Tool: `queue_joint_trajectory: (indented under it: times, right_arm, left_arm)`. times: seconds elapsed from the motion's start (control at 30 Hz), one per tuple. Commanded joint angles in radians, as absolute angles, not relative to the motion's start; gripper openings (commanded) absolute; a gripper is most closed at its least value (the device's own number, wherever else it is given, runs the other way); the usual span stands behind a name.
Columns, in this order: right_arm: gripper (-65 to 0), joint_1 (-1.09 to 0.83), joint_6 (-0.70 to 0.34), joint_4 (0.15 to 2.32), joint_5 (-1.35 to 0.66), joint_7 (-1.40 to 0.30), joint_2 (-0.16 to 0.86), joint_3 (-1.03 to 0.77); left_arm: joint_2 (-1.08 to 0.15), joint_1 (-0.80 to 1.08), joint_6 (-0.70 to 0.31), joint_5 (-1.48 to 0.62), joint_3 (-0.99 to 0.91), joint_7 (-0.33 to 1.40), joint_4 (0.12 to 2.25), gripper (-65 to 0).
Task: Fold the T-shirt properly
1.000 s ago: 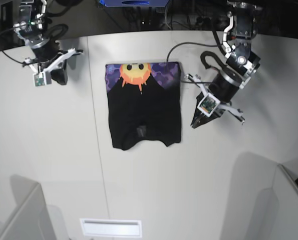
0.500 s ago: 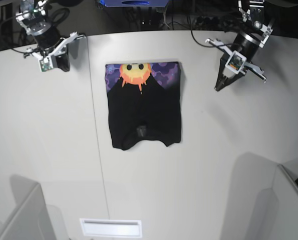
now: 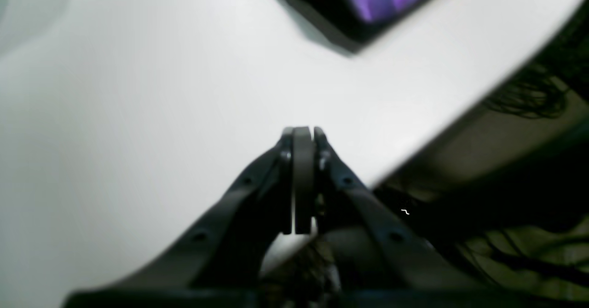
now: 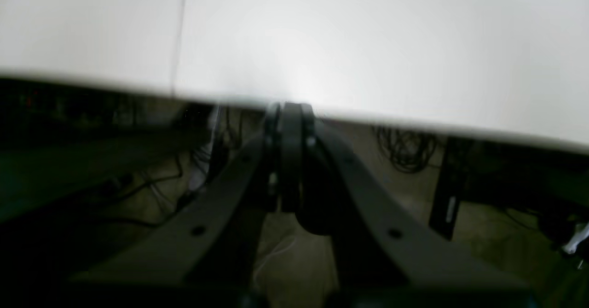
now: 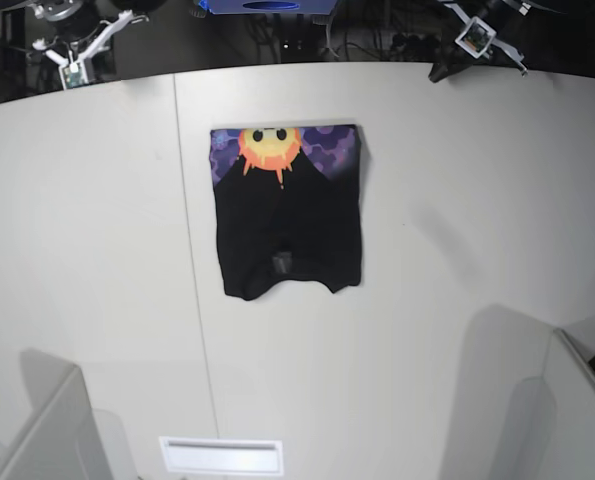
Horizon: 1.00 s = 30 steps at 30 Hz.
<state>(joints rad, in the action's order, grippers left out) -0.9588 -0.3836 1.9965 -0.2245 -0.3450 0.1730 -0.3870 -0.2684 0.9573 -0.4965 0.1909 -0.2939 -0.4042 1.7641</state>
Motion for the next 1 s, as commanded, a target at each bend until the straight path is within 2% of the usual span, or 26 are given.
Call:
queue_joint_trajectory:
  times: [0.0,0.2,0.4,0.67,0.97]
  right_arm:
    - [-65.0,-0.987,-0.383,2.014,-0.229,-0.34,0.18,-0.394]
    - [-65.0,-1.021,-0.383,2.006,-0.229,-0.504,0.18,-0.386]
    - [-65.0,-1.023,-0.383,1.896,-0.229,-0.59,0.18,-0.348]
    - [-65.0,-0.934,-0.381,1.555,-0.229,-0.479,0.239,-0.101]
    - [-65.0,-0.662,-0.375,0.969,-0.229,-0.294,0.237,0.09]
  left_arm:
    - [-0.272,0.992,-0.49,0.177,-0.3,-0.429,1.774,-65.0]
    - [-0.266,1.099,-0.49,0.177,-0.294,-0.429,1.762,-65.0]
    - [-0.243,1.076,-0.49,0.177,-0.288,-0.429,1.583,-65.0]
    - [-0.174,0.943,-0.49,0.185,-0.288,-0.429,1.257,-65.0]
    - [-0.145,0.697,-0.49,0.188,-0.288,-0.429,0.808,-65.0]
